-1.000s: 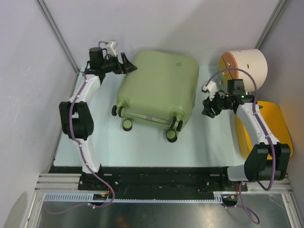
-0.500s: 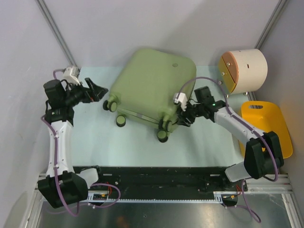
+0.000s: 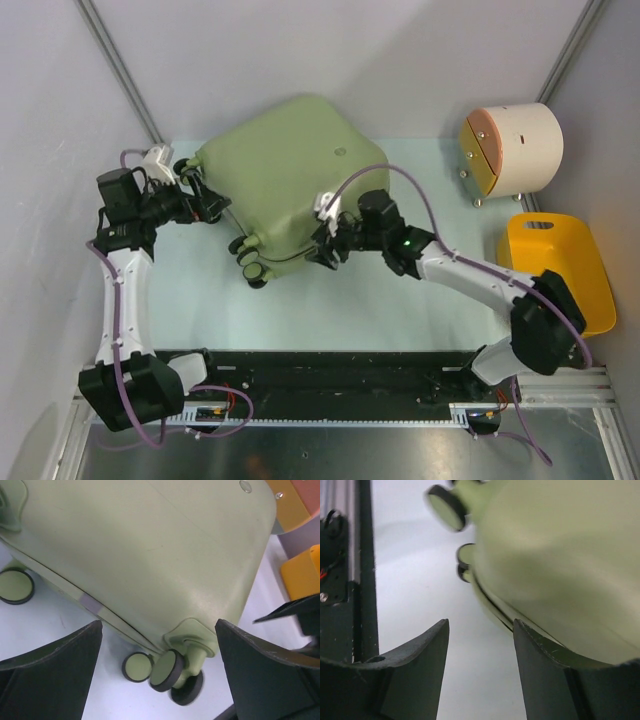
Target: Open, take out, and arrange the luggage
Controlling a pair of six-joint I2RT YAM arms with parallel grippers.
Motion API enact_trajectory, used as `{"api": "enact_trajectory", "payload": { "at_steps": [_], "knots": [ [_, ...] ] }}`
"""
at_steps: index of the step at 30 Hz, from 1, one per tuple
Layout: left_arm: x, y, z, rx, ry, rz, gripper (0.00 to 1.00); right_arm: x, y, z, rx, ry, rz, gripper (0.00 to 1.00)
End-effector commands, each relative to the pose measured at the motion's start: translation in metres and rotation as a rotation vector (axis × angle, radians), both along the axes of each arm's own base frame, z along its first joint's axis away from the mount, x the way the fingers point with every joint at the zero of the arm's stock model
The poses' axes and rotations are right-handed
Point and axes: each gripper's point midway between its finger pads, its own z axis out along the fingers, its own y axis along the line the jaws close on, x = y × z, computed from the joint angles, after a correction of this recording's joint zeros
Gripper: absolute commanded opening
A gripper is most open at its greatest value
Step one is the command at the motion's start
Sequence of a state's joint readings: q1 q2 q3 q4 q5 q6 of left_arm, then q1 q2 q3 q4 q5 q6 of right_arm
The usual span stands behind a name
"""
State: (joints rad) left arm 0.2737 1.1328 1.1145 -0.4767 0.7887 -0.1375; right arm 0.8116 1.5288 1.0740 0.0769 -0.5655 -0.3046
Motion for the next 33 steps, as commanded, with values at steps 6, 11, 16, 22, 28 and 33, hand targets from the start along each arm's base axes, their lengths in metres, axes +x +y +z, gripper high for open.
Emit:
{"api": "enact_trajectory", "payload": {
  "at_steps": [6, 11, 16, 22, 28, 33],
  "knots": [
    [0.0, 0.0, 0.023, 0.241, -0.163, -0.057, 1.0, 0.069, -0.075, -0.013, -0.033, 0.233, -0.581, 0.59],
    [0.002, 0.0, 0.024, 0.252, -0.169, -0.057, 1.0, 0.081, -0.07, -0.027, -0.015, 0.241, -0.592, 0.59],
    [0.002, 0.002, 0.021, 0.262, -0.165, -0.051, 1.0, 0.085, -0.053, -0.041, 0.011, 0.176, -0.51, 0.57],
    [-0.001, 0.002, 0.019, 0.272, -0.168, -0.047, 1.0, 0.088, -0.038, -0.051, 0.036, 0.156, -0.431, 0.54],
    [-0.001, 0.005, 0.013, 0.282, -0.156, -0.037, 1.0, 0.08, -0.023, -0.067, 0.036, 0.207, -0.407, 0.49],
    [0.001, 0.005, 0.007, 0.27, -0.132, -0.033, 1.0, 0.072, -0.015, -0.069, 0.049, 0.245, -0.424, 0.43]
  ]
}}
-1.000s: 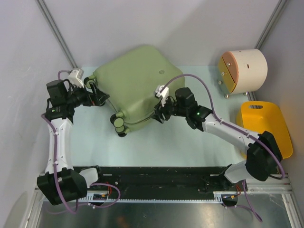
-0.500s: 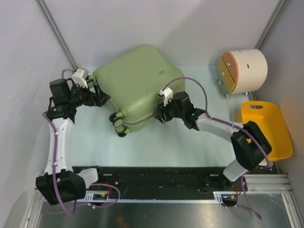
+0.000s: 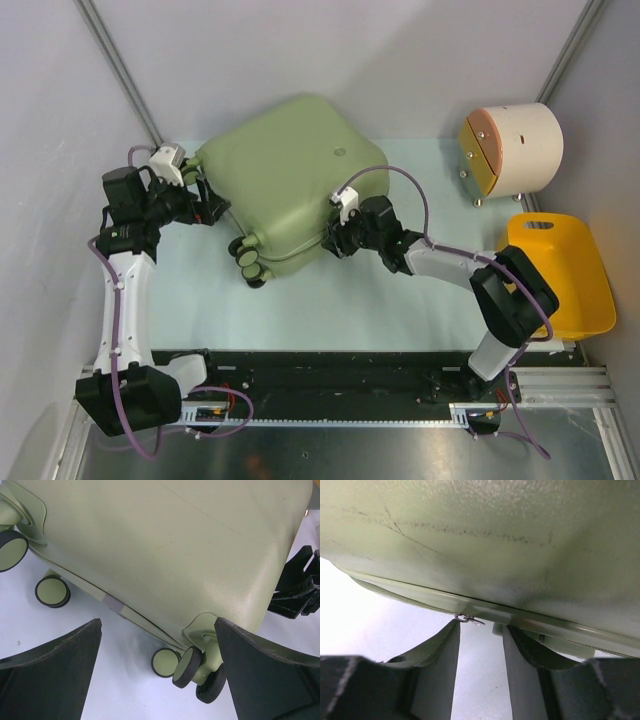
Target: Open, take out, and arrange the luggage
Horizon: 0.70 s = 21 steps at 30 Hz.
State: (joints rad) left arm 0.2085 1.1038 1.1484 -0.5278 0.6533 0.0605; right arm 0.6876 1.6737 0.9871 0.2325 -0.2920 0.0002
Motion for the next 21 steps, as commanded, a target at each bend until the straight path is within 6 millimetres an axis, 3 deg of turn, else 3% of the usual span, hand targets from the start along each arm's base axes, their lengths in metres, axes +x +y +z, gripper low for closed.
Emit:
{"api": "enact_trajectory", "payload": {
  "at_steps": [1, 6, 10, 13, 14, 16, 18, 21],
  "knots": [
    [0.001, 0.001, 0.004, 0.047, -0.039, -0.021, 1.0, -0.012, 0.03, 0.007, 0.084, -0.012, 0.026, 0.39],
    [0.002, 0.002, 0.001, 0.039, -0.023, -0.01, 1.0, -0.016, 0.027, 0.01, 0.096, 0.006, -0.029, 0.18],
    [0.002, 0.001, -0.005, 0.037, -0.011, -0.014, 1.0, -0.024, 0.024, 0.014, 0.106, -0.014, -0.035, 0.06],
    [0.001, 0.001, -0.009, 0.036, -0.002, -0.016, 1.0, -0.026, 0.024, 0.012, 0.105, -0.033, -0.051, 0.03],
    [0.0, 0.001, -0.009, 0.035, -0.001, -0.016, 1.0, -0.024, 0.024, 0.012, 0.106, -0.035, -0.059, 0.04],
    [0.0, 0.001, -0.009, 0.036, -0.002, -0.014, 1.0, -0.022, 0.023, 0.012, 0.115, -0.031, -0.077, 0.36],
    [0.0, 0.001, -0.009, 0.038, -0.005, -0.015, 1.0, -0.02, 0.023, 0.013, 0.12, -0.032, -0.09, 0.46],
    [-0.001, 0.001, -0.006, 0.042, -0.015, -0.015, 1.0, -0.015, 0.017, 0.013, 0.114, -0.036, -0.121, 0.53]
  ]
}}
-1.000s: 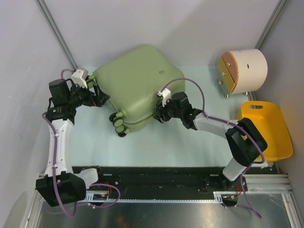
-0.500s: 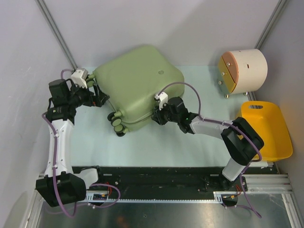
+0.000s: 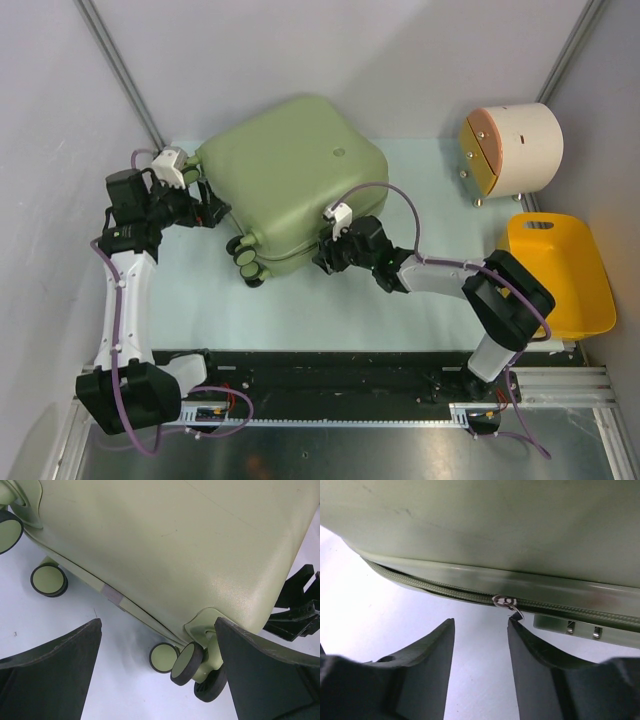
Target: Open, take out, and arrange the luggage
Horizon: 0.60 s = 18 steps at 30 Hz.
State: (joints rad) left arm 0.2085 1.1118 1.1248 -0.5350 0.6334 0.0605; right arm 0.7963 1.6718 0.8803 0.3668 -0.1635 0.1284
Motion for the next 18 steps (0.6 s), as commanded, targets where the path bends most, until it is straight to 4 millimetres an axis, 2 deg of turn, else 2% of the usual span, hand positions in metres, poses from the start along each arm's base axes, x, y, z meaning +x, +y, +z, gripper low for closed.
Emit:
{"api": "enact_trajectory", "payload": {
  "at_steps": [1, 4, 7, 10, 13, 14, 18],
  "knots": [
    [-0.001, -0.002, 0.007, 0.039, -0.052, -0.034, 1.0, 0.017, -0.005, 0.032, 0.065, -0.076, -0.066, 0.53],
    [-0.003, -0.002, 0.008, 0.044, -0.059, -0.039, 1.0, 0.015, -0.013, 0.04, 0.06, -0.071, -0.043, 0.5],
    [-0.004, -0.004, 0.01, 0.043, -0.067, -0.052, 1.0, 0.009, -0.02, 0.056, 0.074, -0.102, 0.023, 0.5],
    [-0.006, -0.008, 0.01, 0.029, -0.067, -0.074, 1.0, 0.001, -0.024, 0.061, 0.059, -0.147, 0.103, 0.52],
    [-0.006, -0.01, 0.01, 0.023, -0.067, -0.087, 1.0, 0.01, -0.032, 0.056, 0.051, -0.198, 0.133, 0.5],
    [-0.005, -0.011, 0.01, 0.02, -0.064, -0.087, 1.0, 0.019, -0.034, 0.058, 0.066, -0.215, 0.117, 0.49],
    [-0.005, -0.01, 0.012, 0.018, -0.063, -0.078, 1.0, 0.034, -0.035, 0.054, 0.084, -0.221, 0.066, 0.47]
  ]
}}
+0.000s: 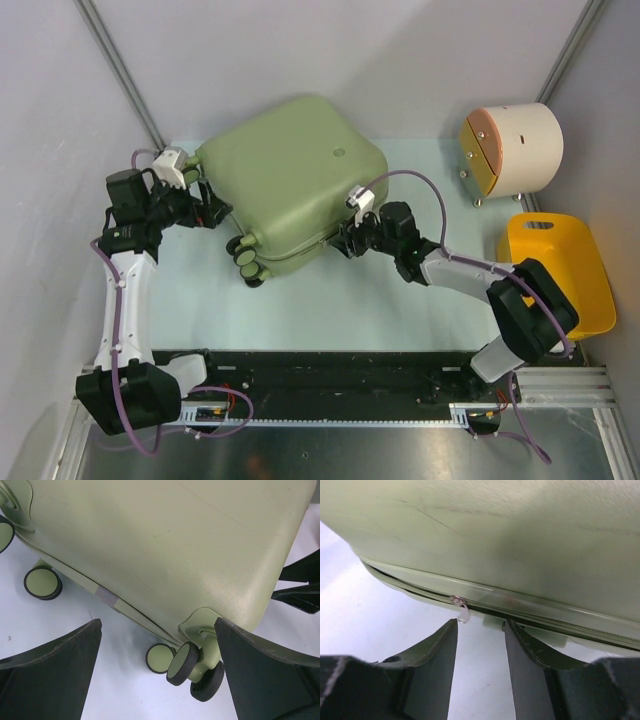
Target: Open, take out, and arrange the luggage
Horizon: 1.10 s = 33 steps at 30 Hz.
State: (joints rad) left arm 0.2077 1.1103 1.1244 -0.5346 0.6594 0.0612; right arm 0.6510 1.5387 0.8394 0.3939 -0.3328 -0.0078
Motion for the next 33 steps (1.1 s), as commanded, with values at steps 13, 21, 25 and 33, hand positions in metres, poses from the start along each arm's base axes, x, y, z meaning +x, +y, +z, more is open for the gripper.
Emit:
{"api": "enact_trajectory", "payload": {
  "at_steps": [13, 21, 25, 33],
  "knots": [
    [-0.007, -0.003, 0.006, 0.042, -0.056, -0.026, 1.0, 0.01, 0.024, -0.011, 0.057, -0.042, 0.003, 0.48],
    [-0.009, 0.0, 0.001, 0.051, -0.048, -0.008, 1.0, 0.009, 0.04, -0.025, 0.084, 0.014, -0.064, 0.43],
    [-0.01, -0.001, -0.002, 0.043, -0.037, -0.006, 1.0, 0.008, 0.043, -0.023, 0.091, 0.027, -0.111, 0.39],
    [-0.011, 0.0, -0.005, 0.055, -0.036, -0.005, 1.0, 0.005, 0.043, -0.024, 0.067, 0.023, -0.134, 0.06]
  ]
}}
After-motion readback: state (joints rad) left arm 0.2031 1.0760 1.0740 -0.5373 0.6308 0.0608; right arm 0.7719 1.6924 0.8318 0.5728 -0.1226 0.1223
